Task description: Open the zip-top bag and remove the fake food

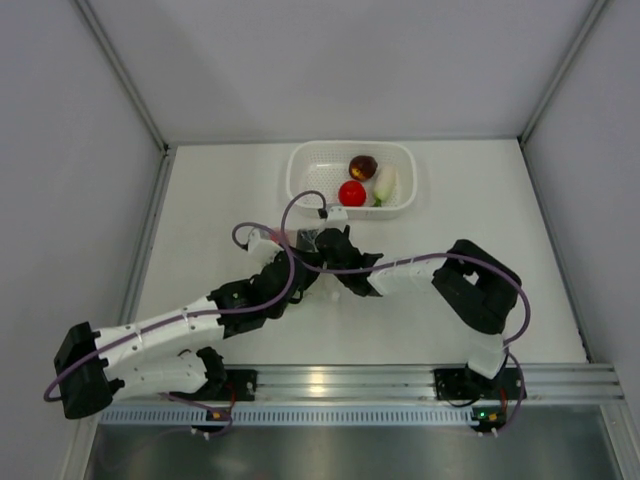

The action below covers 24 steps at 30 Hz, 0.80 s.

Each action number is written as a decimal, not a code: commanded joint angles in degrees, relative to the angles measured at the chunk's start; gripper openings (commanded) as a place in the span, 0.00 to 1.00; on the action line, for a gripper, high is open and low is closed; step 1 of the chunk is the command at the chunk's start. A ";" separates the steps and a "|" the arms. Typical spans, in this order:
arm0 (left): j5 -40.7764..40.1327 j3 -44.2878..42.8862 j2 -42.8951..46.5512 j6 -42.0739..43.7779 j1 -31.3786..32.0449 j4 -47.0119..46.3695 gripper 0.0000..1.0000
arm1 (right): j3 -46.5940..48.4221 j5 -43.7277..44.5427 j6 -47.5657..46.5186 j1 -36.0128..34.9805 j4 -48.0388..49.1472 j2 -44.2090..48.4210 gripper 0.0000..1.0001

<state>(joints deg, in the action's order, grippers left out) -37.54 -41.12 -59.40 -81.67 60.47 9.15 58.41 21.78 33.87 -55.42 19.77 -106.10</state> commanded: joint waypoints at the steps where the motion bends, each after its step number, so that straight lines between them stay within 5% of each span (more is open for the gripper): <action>1: 2.30 1.57 0.77 0.46 0.44 -2.20 0.00 | 1.79 -2.53 1.29 0.75 0.63 -1.47 0.86; 11: -1.83 7.36 8.40 0.28 -2.72 1.84 0.00 | 4.87 -3.50 2.78 1.10 -10.54 -4.64 0.85; 19: -3.15 9.31 11.06 1.07 -5.09 2.89 0.00 | -0.84 -3.94 0.59 1.01 -8.34 2.29 0.49; 24: -3.07 8.87 9.65 2.48 -6.50 2.89 0.00 | -3.30 -7.26 -3.63 0.05 -10.44 12.14 0.48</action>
<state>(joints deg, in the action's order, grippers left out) -38.92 -32.14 -49.21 -80.90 54.89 11.57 55.42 16.45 33.32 -55.35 9.30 -101.67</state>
